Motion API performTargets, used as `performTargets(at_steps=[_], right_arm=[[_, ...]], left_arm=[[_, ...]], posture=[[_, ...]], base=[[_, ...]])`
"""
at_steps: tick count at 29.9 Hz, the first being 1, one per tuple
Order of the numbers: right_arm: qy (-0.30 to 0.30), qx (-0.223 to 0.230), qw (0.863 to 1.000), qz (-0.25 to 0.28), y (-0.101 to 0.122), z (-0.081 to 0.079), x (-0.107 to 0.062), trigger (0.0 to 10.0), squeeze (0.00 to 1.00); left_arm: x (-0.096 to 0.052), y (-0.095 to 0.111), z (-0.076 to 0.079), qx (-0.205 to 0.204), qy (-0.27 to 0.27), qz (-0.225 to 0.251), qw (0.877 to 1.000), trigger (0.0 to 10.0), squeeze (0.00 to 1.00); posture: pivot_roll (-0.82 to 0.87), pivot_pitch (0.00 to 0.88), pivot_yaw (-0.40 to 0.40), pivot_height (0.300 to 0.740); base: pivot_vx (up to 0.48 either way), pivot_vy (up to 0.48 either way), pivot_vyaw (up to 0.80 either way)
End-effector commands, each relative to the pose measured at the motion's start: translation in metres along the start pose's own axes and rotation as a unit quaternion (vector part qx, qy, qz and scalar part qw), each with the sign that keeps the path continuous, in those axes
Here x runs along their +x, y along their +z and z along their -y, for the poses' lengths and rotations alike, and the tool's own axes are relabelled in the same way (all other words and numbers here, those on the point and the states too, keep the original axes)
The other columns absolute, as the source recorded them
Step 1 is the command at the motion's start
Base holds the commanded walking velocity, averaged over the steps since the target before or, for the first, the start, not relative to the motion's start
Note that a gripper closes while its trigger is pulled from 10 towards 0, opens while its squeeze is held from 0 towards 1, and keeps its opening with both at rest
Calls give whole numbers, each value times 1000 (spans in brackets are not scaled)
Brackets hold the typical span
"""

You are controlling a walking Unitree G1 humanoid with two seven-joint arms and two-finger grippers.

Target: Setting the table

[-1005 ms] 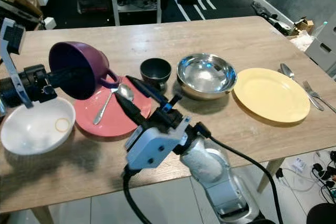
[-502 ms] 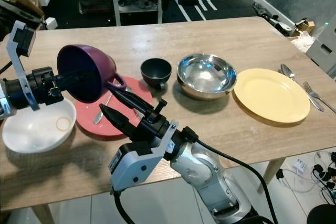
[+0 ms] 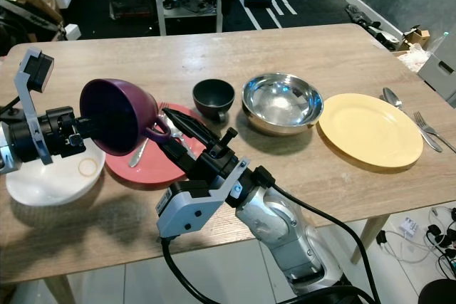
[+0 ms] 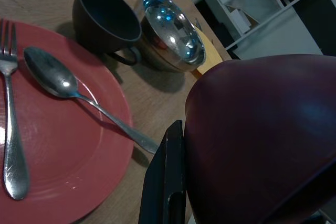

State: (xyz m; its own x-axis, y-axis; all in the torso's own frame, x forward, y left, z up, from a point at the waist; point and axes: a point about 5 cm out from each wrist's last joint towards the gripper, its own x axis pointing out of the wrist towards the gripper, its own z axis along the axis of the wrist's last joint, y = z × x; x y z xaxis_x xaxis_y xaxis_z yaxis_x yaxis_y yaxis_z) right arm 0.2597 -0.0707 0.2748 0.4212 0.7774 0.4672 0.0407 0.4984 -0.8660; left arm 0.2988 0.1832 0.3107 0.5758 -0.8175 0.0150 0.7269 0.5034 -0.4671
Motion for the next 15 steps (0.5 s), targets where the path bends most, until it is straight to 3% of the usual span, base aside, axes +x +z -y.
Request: performTargets(at_steps=[1, 6, 7, 9, 10, 11, 12, 15], right_arm=[[2, 2, 1000, 13, 4, -4, 0, 10000, 0], [2, 8, 1000, 21, 6, -4, 0, 10000, 0], [1, 9, 1000, 24, 7, -4, 0, 7686, 0], [1, 9, 1000, 26, 8, -4, 0, 7686, 0], [0, 10, 1000, 27, 8, -3, 0, 2980, 0], [-2, 10, 1000, 29, 9, -3, 1, 2980, 0], [-4, 11, 999, 32, 9, -2, 1, 0, 0], [-5, 14, 999, 40, 12, -1, 2, 0, 0]], left_arm=[[-3, -2, 2, 3, -2, -5, 1000, 10000, 0], [-4, -1, 0, 2, 4, -3, 1000, 10000, 0], [-4, -1, 0, 2, 5, -4, 1000, 10000, 0], [-4, -2, 0, 2, 5, -4, 1000, 10000, 0], [-4, -2, -1, 2, 5, -4, 1000, 10000, 0], [-4, -2, -1, 1, 6, -5, 1000, 10000, 0], [-4, -3, -2, 0, 8, -5, 1000, 10000, 0], [-4, -3, -4, -1, 11, -6, 1000, 10000, 0]], posture=[[116, 218, 133, 740], [116, 218, 133, 740], [114, 218, 134, 740], [114, 218, 134, 740], [114, 218, 134, 740], [113, 219, 133, 740], [112, 219, 133, 740], [112, 220, 133, 740]], base=[[0, 0, 0], [0, 0, 0], [0, 0, 0], [0, 0, 0], [0, 0, 0], [0, 0, 0], [0, 0, 0], [0, 0, 0]])
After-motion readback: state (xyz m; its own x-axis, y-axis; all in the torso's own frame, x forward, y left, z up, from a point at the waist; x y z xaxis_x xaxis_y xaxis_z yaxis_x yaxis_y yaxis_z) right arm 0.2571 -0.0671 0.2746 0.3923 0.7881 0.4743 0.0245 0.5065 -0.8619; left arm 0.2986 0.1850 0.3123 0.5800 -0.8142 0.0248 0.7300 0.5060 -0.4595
